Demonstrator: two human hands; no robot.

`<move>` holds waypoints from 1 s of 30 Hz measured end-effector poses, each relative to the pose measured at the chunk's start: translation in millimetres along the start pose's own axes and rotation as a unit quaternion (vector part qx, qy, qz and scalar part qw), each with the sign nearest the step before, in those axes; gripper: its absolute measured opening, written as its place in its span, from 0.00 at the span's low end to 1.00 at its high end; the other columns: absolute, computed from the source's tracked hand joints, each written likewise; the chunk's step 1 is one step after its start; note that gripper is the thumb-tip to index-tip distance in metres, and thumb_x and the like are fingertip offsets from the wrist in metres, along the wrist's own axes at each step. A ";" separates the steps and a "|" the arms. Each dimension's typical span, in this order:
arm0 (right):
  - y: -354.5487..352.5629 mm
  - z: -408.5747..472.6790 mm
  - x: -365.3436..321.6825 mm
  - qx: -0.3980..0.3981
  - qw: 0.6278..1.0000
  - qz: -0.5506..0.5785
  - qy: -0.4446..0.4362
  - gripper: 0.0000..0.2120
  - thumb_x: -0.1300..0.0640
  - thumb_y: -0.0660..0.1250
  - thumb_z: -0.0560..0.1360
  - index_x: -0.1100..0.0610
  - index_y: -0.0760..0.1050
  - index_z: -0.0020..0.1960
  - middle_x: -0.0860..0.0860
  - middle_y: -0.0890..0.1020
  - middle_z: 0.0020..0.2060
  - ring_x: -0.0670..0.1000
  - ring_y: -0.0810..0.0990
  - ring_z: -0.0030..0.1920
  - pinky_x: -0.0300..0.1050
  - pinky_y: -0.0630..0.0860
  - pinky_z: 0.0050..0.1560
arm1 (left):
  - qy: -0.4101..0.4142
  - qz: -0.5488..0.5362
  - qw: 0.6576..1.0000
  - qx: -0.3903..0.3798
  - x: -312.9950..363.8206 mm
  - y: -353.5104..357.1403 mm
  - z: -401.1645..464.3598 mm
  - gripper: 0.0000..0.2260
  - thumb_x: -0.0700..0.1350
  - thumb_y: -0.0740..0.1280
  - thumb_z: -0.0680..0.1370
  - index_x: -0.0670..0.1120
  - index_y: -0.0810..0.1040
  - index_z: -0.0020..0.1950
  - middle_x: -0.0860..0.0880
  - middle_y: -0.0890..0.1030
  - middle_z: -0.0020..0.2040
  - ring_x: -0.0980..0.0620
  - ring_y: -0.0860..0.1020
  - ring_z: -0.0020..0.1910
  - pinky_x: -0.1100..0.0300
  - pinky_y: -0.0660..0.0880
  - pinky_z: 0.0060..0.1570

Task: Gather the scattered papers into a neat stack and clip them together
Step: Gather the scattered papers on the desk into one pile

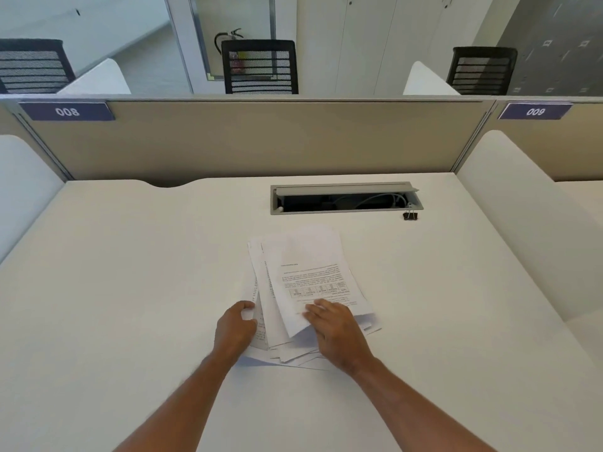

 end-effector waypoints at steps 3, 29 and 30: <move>-37.7 28.8 -3.4 0.075 0.997 0.017 0.008 0.11 0.68 0.69 0.72 0.58 0.83 0.52 0.51 0.86 0.49 0.56 0.81 0.56 0.57 0.75 0.56 | 0.093 0.074 0.992 0.033 26.1 -0.3 -7.3 0.37 0.42 0.73 0.76 0.54 0.59 0.81 0.40 0.53 0.81 0.41 0.58 0.79 0.43 0.62 0.74; -33.7 14.0 81.8 -0.033 0.731 0.426 0.532 0.04 0.61 0.70 0.77 0.55 0.84 0.47 0.52 0.88 0.45 0.50 0.84 0.43 0.42 0.78 0.43 | -0.033 -0.396 0.918 -0.013 74.5 -20.1 22.6 0.08 0.38 0.64 0.83 0.44 0.82 0.50 0.44 0.86 0.52 0.45 0.85 0.50 0.48 0.82 0.51; -30.1 11.1 86.0 -0.027 0.736 0.411 0.537 0.04 0.61 0.70 0.76 0.56 0.84 0.45 0.55 0.88 0.46 0.51 0.83 0.44 0.45 0.78 0.45 | -0.042 -0.381 0.924 -0.012 69.5 -17.4 24.6 0.08 0.38 0.63 0.83 0.45 0.82 0.51 0.45 0.86 0.52 0.46 0.84 0.49 0.49 0.82 0.49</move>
Point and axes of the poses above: each hand's wrist, its own z-axis towards the middle knuckle, its own y-axis out of the palm, x = y × z, the point moved 7 cm from there along z, towards the middle knuckle
